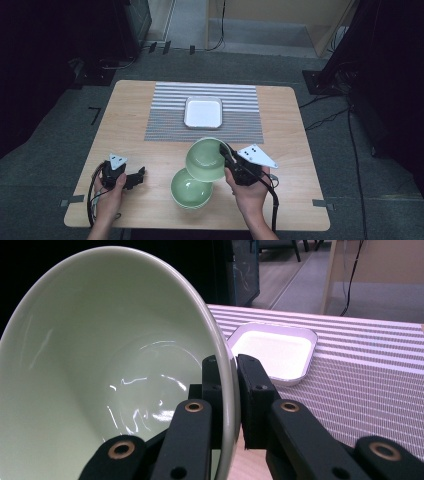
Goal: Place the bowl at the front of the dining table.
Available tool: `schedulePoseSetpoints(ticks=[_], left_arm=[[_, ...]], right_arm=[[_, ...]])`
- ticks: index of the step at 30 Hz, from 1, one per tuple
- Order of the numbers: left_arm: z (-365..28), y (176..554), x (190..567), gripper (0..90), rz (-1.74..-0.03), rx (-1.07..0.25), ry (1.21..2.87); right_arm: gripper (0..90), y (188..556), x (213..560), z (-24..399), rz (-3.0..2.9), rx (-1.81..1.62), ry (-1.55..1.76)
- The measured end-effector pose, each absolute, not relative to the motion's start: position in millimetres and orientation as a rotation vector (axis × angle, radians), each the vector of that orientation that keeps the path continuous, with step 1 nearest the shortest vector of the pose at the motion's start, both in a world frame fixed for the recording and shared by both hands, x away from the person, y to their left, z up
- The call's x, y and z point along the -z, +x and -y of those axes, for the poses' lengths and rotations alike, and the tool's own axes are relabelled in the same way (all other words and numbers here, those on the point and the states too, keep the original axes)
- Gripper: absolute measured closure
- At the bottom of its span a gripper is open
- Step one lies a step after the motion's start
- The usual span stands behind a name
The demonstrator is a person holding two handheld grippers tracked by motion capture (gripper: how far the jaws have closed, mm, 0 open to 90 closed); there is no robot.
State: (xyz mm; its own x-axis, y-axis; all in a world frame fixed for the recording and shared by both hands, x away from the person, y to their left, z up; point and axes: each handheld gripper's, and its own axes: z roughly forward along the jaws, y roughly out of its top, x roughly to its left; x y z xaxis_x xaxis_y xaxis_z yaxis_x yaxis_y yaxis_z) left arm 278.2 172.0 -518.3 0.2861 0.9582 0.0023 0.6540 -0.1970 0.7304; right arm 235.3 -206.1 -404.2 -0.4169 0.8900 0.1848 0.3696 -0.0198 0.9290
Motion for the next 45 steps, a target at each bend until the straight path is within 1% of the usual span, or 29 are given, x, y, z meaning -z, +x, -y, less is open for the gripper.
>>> schedulePoseSetpoints(ticks=[18, 45], left_arm=[[-171.6, 278.6, 518.3, 12.4, -1.443, -0.628, 1.933], [-171.6, 278.7, 518.3, 12.4, -1.443, -0.628, 1.933]], right_arm=[[84.1, 275.2, 398.5, 207.5, -1.755, -1.406, 1.341], [84.2, 350.5, 419.6, 193.8, -1.752, -1.315, 1.446]])
